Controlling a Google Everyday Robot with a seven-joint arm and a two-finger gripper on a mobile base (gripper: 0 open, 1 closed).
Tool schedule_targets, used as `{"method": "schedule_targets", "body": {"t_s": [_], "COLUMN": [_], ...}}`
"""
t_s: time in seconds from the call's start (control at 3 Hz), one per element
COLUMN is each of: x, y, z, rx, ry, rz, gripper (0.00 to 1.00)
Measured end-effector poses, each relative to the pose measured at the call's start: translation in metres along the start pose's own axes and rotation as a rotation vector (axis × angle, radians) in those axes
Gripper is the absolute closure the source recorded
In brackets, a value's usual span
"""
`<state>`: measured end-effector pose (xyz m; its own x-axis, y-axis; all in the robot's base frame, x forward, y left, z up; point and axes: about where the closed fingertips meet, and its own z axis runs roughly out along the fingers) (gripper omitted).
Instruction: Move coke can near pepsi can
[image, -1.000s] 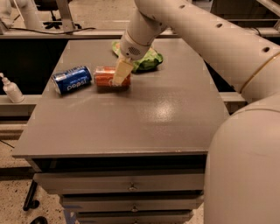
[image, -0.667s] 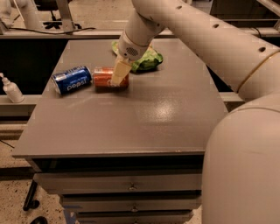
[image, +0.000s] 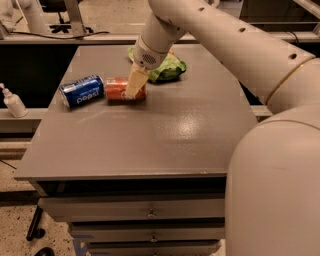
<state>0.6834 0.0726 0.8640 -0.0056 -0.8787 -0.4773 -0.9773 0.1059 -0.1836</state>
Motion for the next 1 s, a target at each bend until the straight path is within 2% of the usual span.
{"method": "schedule_targets", "body": {"t_s": [0.67,1.0], "x": [0.0005,0.002], "y": [0.0004,0.0016], "z": [0.0016,0.0009], "rx": [-0.002,-0.002], "ry": [0.001,0.002], "rz": [-0.001,0.002], "gripper": [0.12,0.0]}}
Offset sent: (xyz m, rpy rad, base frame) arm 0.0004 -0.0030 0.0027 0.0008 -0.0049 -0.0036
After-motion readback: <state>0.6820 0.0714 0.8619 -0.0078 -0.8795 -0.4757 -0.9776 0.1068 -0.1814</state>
